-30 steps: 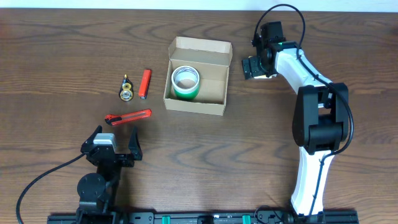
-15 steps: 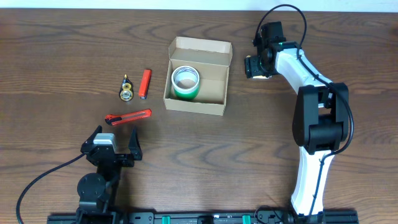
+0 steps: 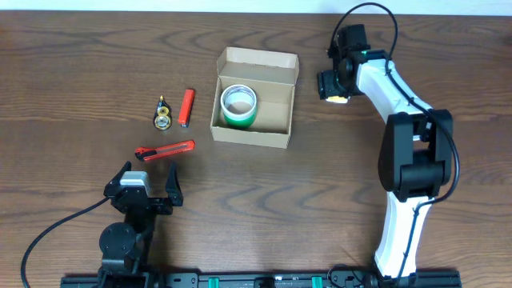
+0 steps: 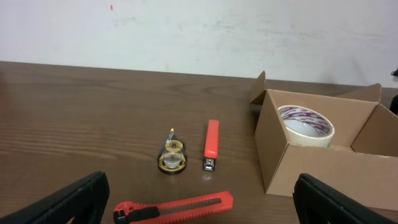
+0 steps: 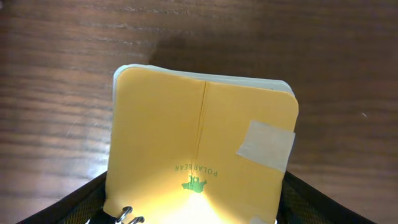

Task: Pack container
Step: 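Move the right gripper to the yellow notepad and grasp it, then carry the yellow notepad with the right gripper and drop it into the box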

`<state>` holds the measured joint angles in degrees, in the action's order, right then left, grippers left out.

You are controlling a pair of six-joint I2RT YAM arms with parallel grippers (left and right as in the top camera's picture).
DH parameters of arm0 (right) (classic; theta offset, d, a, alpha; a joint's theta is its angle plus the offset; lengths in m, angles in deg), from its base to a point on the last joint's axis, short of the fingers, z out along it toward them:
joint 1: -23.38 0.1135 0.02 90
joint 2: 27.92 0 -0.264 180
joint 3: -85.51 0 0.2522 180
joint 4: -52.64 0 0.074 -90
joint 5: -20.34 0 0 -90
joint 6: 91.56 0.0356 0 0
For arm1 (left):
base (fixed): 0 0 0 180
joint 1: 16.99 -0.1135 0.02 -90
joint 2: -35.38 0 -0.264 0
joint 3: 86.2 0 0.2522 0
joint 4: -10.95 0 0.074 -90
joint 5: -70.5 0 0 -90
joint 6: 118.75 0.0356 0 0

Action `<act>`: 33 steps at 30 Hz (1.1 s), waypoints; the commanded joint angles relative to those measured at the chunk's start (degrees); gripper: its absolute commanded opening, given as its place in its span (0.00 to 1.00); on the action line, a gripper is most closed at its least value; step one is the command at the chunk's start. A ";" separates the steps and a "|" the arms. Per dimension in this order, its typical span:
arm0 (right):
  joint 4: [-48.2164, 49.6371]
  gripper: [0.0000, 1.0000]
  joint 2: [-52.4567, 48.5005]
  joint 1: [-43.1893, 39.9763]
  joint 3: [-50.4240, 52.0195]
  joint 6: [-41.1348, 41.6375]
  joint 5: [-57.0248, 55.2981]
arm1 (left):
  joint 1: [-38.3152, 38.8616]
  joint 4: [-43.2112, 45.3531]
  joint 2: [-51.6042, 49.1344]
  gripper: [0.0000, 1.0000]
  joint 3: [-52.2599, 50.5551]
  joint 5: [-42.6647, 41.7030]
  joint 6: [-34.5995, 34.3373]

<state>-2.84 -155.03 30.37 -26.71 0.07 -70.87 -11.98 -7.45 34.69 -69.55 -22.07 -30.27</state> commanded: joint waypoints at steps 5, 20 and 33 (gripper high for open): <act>-1.64 0.72 15.63 0.63 -0.39 1.36 5.11 | -0.22 -0.63 0.39 0.95 -2.14 0.68 -0.20; -1.92 0.71 26.34 21.09 -0.37 5.25 4.26 | -0.22 -0.63 0.39 0.95 -2.14 0.68 -0.20; -5.49 0.69 18.23 34.40 -0.37 16.87 -16.92 | -0.22 -0.63 0.39 0.95 -2.14 0.68 -0.20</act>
<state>-7.95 -135.75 63.48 -26.75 11.63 -79.88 -11.98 -7.45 34.69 -69.55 -22.07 -30.27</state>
